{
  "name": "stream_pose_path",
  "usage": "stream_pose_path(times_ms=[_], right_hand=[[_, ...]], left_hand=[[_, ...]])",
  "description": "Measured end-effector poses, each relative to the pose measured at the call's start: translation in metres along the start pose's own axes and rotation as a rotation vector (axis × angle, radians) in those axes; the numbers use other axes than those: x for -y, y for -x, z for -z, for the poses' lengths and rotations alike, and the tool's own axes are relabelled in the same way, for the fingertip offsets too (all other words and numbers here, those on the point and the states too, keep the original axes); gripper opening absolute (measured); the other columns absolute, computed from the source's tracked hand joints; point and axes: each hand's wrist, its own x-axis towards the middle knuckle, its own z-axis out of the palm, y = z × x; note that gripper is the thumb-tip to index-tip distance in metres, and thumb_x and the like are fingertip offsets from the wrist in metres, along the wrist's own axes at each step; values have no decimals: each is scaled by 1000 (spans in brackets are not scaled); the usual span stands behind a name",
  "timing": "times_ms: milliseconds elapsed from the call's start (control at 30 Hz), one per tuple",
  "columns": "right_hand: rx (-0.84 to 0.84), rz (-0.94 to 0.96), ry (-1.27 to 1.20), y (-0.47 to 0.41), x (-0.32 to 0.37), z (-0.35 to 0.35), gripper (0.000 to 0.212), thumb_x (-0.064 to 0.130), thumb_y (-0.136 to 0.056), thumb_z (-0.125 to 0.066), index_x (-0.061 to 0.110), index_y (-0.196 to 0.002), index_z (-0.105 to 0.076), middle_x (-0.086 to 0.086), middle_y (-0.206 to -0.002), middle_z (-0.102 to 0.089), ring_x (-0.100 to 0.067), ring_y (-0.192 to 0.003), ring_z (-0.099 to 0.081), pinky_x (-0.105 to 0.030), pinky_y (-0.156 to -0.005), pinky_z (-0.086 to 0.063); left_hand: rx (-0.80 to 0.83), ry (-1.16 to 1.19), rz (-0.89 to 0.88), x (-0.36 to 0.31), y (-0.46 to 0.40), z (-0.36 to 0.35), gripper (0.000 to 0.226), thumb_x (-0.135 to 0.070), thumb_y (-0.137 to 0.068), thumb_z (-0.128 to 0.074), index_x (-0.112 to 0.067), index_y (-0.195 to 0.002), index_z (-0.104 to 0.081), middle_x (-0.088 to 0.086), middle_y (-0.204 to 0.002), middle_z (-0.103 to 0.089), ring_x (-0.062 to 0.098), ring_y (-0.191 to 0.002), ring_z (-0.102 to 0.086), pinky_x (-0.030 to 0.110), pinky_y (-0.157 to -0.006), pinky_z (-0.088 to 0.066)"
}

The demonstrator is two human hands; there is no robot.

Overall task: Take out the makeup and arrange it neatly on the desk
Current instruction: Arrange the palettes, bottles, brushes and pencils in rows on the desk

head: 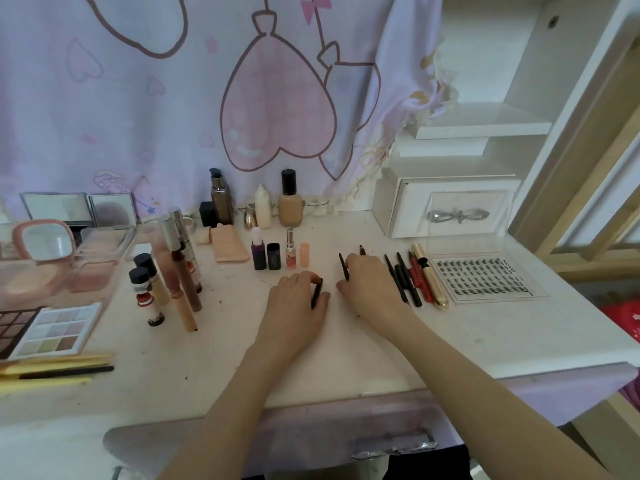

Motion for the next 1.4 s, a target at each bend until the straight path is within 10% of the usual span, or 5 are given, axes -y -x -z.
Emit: stream_pose_path(times_ms=[367, 600, 1400], right_hand=[[6, 336, 74, 36, -46, 2, 40, 13, -99, -35, 11, -138, -43, -1, -148, -38, -18, -142, -22, -35, -116, -9], [74, 369, 108, 40, -64, 3, 47, 19, -100, -28, 16, -147, -24, 5, -156, -18, -8, -145, -3, -22, -110, 15], [46, 337, 144, 39, -80, 3, 47, 27, -102, -25, 17, -148, -22, 5, -157, -16, -8, -144, -8, -25, -115, 6]], left_hand=[[97, -149, -168, -8, 15, -8, 45, -31, -97, -36, -24, -141, -31, -9, -137, -38, 14, -122, -29, 28, -97, -20], [140, -185, -291, -13, 25, -6, 40, -33, -99, -32, -26, -138, -39, -13, -142, -39, 8, -130, -27, 25, -102, -15], [451, -320, -291, -20, 7, -11, 54, -47, -98, -9, -30, -148, 0, -16, -155, 4, 4, -142, 11, 38, -117, 8]])
